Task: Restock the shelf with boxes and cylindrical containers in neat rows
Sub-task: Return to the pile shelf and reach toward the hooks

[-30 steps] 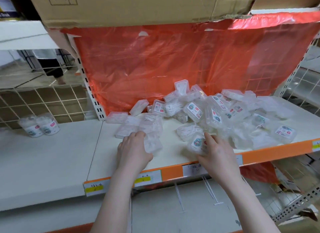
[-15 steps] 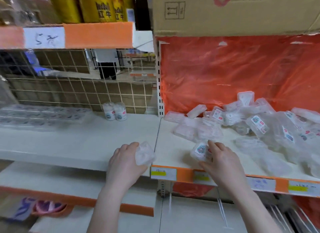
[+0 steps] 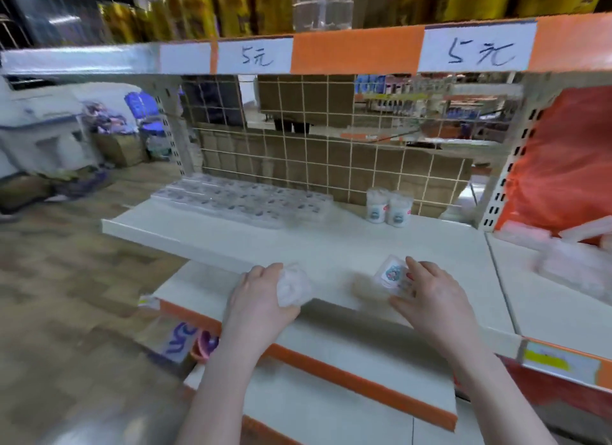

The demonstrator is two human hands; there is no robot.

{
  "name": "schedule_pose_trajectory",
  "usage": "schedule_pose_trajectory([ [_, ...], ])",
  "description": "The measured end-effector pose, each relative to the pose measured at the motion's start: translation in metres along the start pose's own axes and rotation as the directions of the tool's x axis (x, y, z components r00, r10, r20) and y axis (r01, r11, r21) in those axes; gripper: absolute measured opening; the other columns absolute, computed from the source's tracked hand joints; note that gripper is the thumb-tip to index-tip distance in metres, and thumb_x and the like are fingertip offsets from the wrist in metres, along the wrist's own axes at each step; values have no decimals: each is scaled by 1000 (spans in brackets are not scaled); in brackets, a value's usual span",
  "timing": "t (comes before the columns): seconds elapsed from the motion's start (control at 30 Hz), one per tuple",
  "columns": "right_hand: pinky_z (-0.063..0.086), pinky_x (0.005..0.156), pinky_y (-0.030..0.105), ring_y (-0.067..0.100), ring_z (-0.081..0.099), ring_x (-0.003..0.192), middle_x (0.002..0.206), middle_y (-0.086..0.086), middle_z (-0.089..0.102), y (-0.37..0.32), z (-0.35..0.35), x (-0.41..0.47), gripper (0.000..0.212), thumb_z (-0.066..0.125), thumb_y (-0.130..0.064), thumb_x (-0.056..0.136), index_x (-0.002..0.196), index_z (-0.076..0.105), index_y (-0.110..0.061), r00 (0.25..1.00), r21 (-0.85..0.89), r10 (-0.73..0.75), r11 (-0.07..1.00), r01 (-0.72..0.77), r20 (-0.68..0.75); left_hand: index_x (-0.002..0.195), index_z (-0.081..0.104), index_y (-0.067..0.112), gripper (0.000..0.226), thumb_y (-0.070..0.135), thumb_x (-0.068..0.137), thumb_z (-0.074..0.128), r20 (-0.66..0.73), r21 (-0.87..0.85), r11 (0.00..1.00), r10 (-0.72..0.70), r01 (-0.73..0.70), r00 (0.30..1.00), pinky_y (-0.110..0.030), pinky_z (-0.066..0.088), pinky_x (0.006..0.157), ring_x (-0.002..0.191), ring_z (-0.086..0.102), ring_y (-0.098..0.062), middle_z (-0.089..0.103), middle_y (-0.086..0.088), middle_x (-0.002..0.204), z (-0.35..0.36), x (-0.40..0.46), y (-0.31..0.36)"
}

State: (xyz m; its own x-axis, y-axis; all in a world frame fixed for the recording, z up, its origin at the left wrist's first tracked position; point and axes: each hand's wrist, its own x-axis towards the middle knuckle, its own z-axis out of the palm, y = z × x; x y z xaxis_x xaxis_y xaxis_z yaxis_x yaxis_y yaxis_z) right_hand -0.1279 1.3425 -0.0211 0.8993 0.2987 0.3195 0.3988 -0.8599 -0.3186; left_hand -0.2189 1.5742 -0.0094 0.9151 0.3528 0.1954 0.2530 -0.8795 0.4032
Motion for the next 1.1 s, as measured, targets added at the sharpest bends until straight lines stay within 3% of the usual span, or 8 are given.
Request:
schedule_pose_trajectory([
  [0.33,37,91,33,29,51,109,120,10,57,-80,40,61,66,69,-27,75,134,46,-9,996,-25,-52,998,54,71,140,35,28,68,44,80,64,-24,2,997,-78,78,997,-33,39,95,118,41,-22,47,-1,129,-26,38,-82],
  [0.5,34,91,29,27,49,111,122,7,56,-96,67,106,61,66,-30,78,133,46,-12,994,-41,-57,997,62,93,139,38,26,68,40,79,67,-25,30,998,-61,62,998,-33,37,94,118,41,-24,48,-3,128,-27,77,-106],
  [0.77,28,102,26,21,41,126,141,1,43,-113,113,177,71,59,-36,83,144,30,-17,977,-87,-49,994,69,206,141,37,23,71,35,79,69,38,40,999,-34,33,999,-33,35,98,121,39,-24,46,-4,132,-23,160,-134],
  [1.1,20,106,22,17,34,131,142,-5,42,-120,138,210,60,54,-34,85,141,35,-23,967,-104,-119,984,145,224,139,40,23,69,34,77,70,58,2,999,-50,50,997,-32,35,97,120,41,-25,48,-5,131,-15,214,-153],
])
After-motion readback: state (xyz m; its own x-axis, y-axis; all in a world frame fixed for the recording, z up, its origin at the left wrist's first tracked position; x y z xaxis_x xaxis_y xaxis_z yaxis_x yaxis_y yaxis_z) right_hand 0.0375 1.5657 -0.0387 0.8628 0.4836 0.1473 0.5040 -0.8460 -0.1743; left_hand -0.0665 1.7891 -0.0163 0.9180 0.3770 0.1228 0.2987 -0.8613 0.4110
